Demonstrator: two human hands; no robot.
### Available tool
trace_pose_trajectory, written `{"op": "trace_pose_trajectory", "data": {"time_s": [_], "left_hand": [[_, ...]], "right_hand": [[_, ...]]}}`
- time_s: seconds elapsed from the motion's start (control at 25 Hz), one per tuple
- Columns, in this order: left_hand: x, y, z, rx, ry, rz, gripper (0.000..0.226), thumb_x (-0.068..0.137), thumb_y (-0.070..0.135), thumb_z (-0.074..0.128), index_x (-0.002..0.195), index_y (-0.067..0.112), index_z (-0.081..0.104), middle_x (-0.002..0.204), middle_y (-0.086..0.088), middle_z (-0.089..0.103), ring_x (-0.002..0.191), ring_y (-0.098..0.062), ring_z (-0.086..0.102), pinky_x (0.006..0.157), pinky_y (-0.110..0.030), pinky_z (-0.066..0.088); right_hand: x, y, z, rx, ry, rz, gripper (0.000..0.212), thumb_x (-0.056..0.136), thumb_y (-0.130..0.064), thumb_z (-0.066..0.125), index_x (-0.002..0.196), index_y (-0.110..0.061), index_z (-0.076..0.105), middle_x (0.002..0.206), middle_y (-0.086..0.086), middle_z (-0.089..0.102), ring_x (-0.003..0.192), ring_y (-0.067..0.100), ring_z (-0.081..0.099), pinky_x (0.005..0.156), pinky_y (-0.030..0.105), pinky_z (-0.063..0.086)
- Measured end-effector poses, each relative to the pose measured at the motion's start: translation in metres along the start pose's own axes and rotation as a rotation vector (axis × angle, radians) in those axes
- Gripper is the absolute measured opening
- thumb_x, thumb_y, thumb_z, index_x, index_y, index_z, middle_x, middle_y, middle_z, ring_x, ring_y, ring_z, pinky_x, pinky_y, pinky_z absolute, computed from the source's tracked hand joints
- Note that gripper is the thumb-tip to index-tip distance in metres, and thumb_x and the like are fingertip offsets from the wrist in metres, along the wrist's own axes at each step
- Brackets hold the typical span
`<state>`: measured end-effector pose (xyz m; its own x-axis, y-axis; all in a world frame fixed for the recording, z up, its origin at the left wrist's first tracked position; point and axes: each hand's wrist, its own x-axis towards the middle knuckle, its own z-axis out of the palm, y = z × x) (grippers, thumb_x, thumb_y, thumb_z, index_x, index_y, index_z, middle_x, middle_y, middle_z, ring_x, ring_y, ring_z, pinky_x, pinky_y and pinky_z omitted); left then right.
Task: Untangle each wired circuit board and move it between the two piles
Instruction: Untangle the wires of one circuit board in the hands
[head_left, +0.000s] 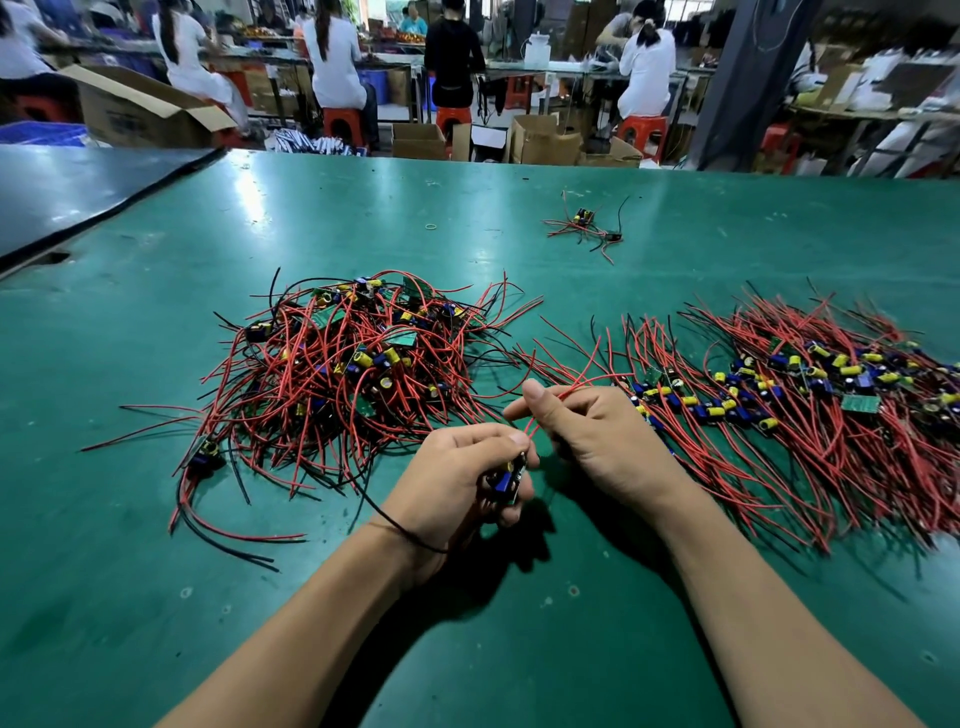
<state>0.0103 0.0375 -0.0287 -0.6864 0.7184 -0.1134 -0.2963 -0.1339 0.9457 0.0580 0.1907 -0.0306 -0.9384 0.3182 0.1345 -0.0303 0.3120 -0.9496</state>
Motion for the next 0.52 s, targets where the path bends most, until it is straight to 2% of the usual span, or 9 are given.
{"op": "trace_pose_trajectory", "data": {"time_s": [0.04,0.12,0.2,0.28,0.36,0.44,0.52], "left_hand": [[0.000,-0.001,0.001,0.017,0.003,0.011,0.028,0.095,0.004,0.050,0.069,0.003,0.062,0.052,-0.010,0.053,0.043,-0.015,0.047,0.041,-0.020,0.040],[0.000,-0.003,0.002,0.083,0.001,0.033,0.029,0.096,0.005,0.051,0.069,0.004,0.062,0.051,-0.009,0.055,0.043,-0.014,0.048,0.042,-0.020,0.041],[0.001,-0.004,0.002,0.194,-0.006,0.060,0.030,0.097,0.007,0.052,0.069,0.007,0.063,0.050,-0.006,0.058,0.043,-0.015,0.048,0.043,-0.020,0.042],[0.001,-0.006,0.002,0.316,0.004,0.103,0.029,0.096,0.007,0.054,0.069,0.009,0.064,0.051,-0.004,0.059,0.041,-0.016,0.047,0.043,-0.019,0.040],[0.001,-0.009,0.001,0.436,0.016,0.164,0.029,0.094,0.007,0.058,0.067,0.011,0.067,0.054,-0.004,0.060,0.046,-0.016,0.050,0.048,-0.023,0.040],[0.000,-0.010,0.001,0.505,0.012,0.196,0.025,0.093,0.009,0.062,0.069,0.010,0.070,0.059,-0.002,0.062,0.054,-0.012,0.053,0.055,-0.025,0.043],[-0.001,-0.011,0.001,0.486,0.004,0.190,0.020,0.093,0.011,0.062,0.076,0.011,0.073,0.065,0.001,0.067,0.059,-0.009,0.056,0.059,-0.025,0.046]], "right_hand": [[0.001,0.000,-0.001,-0.040,0.043,-0.006,0.050,0.092,-0.055,0.056,0.053,-0.028,0.071,0.080,-0.012,0.075,0.063,0.000,0.057,0.058,0.013,0.036],[0.002,0.003,-0.005,-0.083,0.155,-0.021,0.042,0.092,-0.053,0.057,0.068,-0.025,0.077,0.062,-0.014,0.068,0.058,-0.007,0.052,0.055,0.013,0.033],[0.003,0.007,-0.008,-0.126,0.287,-0.042,0.042,0.096,-0.047,0.059,0.077,-0.015,0.079,0.056,-0.015,0.064,0.054,-0.006,0.048,0.053,0.013,0.030],[0.003,0.009,-0.005,-0.118,0.352,-0.021,0.042,0.099,-0.043,0.058,0.077,-0.014,0.078,0.047,-0.013,0.051,0.045,0.000,0.042,0.048,0.012,0.029],[0.004,0.007,0.004,0.122,0.295,0.117,0.048,0.100,-0.046,0.054,0.069,-0.016,0.076,0.050,-0.007,0.039,0.040,0.005,0.031,0.043,0.016,0.025],[0.006,0.002,0.010,0.383,0.204,0.254,0.050,0.098,-0.048,0.055,0.064,-0.017,0.075,0.053,-0.003,0.036,0.038,0.008,0.028,0.040,0.019,0.022],[0.006,-0.001,0.011,0.452,0.156,0.287,0.047,0.093,-0.051,0.060,0.064,-0.017,0.076,0.052,-0.003,0.038,0.037,0.007,0.029,0.038,0.017,0.025]]}}
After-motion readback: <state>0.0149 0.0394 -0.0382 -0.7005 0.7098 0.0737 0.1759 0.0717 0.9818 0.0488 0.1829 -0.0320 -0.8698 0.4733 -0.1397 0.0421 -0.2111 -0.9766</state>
